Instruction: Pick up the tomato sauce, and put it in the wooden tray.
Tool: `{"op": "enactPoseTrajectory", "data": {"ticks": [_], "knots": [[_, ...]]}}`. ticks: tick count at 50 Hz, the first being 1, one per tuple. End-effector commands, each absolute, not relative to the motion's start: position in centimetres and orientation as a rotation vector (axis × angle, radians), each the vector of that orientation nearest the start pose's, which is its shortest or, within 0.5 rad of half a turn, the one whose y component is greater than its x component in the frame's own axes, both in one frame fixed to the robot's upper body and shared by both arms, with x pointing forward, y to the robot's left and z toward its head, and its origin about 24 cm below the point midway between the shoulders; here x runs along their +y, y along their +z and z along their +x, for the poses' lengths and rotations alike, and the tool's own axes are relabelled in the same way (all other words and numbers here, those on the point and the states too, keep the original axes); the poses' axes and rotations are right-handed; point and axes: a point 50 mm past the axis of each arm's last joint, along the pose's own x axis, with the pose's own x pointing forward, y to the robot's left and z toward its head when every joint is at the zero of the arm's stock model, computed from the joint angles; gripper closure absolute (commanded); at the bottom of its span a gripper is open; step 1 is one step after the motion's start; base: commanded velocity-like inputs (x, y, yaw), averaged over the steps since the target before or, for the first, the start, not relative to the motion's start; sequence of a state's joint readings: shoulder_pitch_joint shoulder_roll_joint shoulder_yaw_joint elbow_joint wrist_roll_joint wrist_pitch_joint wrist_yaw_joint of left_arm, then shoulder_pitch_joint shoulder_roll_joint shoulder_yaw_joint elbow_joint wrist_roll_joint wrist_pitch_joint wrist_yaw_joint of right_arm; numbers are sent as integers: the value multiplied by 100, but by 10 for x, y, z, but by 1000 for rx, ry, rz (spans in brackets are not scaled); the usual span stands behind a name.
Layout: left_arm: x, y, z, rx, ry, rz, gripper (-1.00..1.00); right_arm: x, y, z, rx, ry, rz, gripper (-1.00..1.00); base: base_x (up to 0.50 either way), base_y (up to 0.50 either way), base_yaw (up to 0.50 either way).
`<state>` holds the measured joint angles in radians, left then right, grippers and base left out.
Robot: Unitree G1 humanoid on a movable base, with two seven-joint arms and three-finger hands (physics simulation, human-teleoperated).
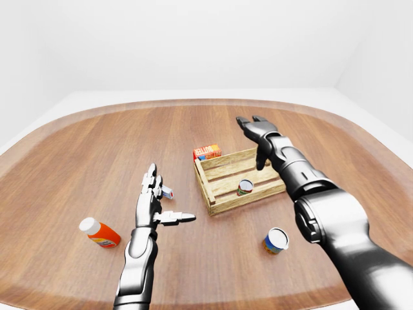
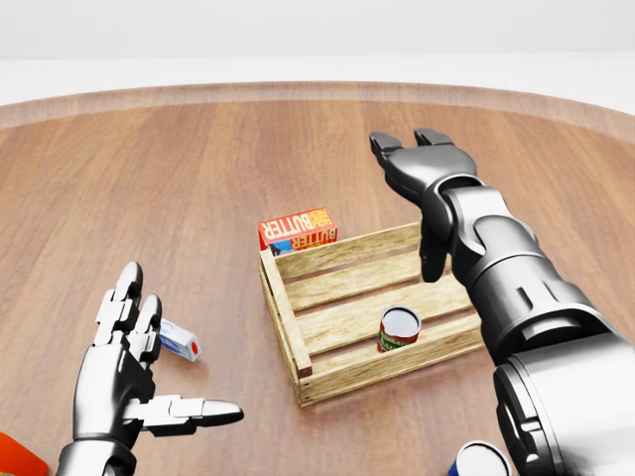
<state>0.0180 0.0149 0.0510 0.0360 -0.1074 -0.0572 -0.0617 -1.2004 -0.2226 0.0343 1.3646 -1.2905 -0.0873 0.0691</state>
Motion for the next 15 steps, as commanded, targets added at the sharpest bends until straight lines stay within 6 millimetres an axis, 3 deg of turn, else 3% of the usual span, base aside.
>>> {"op": "enactPoseTrajectory", "data": {"ticks": [1,15], "knots": [[163,35,249,-10,0,-90,-100,-140,189,431,2,176,-1601,-100,0,0,0],[162,36,248,-10,0,-89,-100,-147,257,434,-120,42,-1585,-100,0,0,0]]}}
